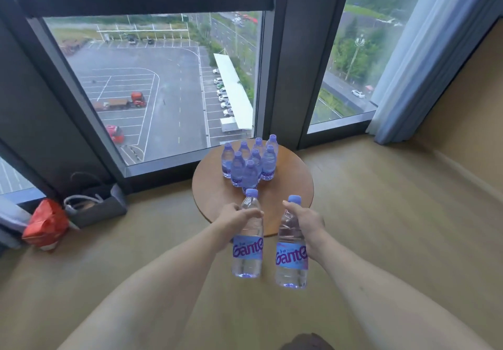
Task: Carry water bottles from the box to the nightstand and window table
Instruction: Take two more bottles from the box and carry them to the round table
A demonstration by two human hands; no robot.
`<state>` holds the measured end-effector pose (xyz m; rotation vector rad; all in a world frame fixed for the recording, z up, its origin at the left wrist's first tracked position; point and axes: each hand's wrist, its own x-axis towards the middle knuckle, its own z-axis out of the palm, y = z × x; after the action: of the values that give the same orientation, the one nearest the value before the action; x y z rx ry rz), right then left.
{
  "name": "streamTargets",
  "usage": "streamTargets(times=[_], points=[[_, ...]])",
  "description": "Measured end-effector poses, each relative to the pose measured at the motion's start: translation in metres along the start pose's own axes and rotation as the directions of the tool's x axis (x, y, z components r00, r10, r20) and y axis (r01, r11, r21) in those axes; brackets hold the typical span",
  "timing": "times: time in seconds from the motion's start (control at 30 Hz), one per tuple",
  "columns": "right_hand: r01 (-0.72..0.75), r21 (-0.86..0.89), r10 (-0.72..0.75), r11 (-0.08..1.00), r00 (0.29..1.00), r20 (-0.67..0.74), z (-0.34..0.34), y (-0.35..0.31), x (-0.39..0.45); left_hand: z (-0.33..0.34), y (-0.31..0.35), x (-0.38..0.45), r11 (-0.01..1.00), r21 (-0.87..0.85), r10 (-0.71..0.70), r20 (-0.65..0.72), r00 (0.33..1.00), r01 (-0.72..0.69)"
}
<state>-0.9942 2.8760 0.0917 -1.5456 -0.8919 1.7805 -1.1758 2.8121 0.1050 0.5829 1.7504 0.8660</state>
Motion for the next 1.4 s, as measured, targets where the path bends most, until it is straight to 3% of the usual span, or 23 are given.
streamTargets(times=[0.33, 0.57, 0.9, 1.17, 1.4], points=[[0.101, -0.209, -0.090, 0.973, 0.994, 0.059, 0.029, -0.051, 0.168, 0.014, 0.041, 0.156, 0.968, 0.250, 0.009, -0.091, 0.996, 0.014], [0.075, -0.318, 0.012, 0.945, 0.965, 0.262, 0.031, -0.092, 0.260, 0.038, 0.069, 0.225, 0.952, 0.279, -0.087, -0.153, 0.984, 0.127], [0.179, -0.625, 0.049, 0.760, 0.943, 0.329, 0.027, -0.087, 0.331, 0.049, 0.066, 0.279, 0.905, 0.356, -0.156, -0.232, 0.960, 0.233], [0.250, -0.781, 0.009, 0.572, 0.950, 0.311, 0.048, -0.085, 0.362, 0.054, 0.052, 0.305, 0.872, 0.445, -0.092, -0.262, 0.961, 0.205], [0.197, -0.792, -0.016, 0.577, 0.973, 0.230, 0.067, -0.091, 0.377, 0.056, 0.039, 0.312, 0.903, 0.385, -0.086, -0.272, 0.958, 0.190]])
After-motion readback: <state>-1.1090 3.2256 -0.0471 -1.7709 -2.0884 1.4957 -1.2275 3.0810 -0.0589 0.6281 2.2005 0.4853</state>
